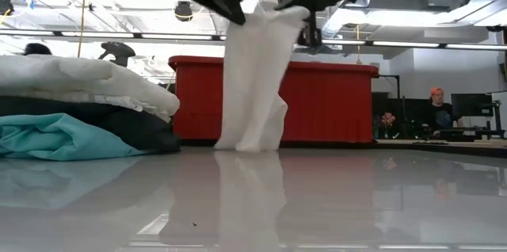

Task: Fold laundry
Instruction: Fold the white shorts

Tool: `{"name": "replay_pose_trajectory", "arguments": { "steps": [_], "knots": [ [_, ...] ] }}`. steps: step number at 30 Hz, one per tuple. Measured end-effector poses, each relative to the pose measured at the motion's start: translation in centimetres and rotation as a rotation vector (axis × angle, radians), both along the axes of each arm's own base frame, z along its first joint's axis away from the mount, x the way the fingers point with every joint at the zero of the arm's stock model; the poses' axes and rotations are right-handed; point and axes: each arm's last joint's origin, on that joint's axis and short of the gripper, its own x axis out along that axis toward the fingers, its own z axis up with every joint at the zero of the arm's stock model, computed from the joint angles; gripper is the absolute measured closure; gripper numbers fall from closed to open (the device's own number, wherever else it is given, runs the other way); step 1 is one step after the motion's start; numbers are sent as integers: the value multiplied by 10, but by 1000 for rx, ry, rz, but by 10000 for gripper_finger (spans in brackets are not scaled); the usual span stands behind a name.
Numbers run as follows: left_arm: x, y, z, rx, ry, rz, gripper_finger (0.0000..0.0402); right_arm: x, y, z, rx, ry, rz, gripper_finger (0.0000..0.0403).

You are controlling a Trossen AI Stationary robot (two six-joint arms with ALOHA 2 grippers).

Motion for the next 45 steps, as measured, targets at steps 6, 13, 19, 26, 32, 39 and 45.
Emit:
{"name": "replay_pose_trajectory", "arguments": {
  "steps": [6,13,19,26,32,39,45],
  "knots": [
    [-14,-7,32,16,110,9,399,-16,9,-15,-63,210,41,377],
    [-26,-4,71,12,159,35,399,-30,31,-25,-133,446,125,376],
    [-24,11,77,-33,207,57,399,-32,53,-20,-186,465,186,377],
    [-8,56,47,-28,389,72,399,-37,44,-21,-461,630,51,377],
    [19,100,47,-48,446,-95,399,-48,26,-14,-705,750,-92,377],
    [27,145,55,11,472,-124,399,-55,9,16,-835,746,-199,377],
    [28,154,60,118,516,-62,400,-60,15,30,-897,801,-226,377]
  ]
}}
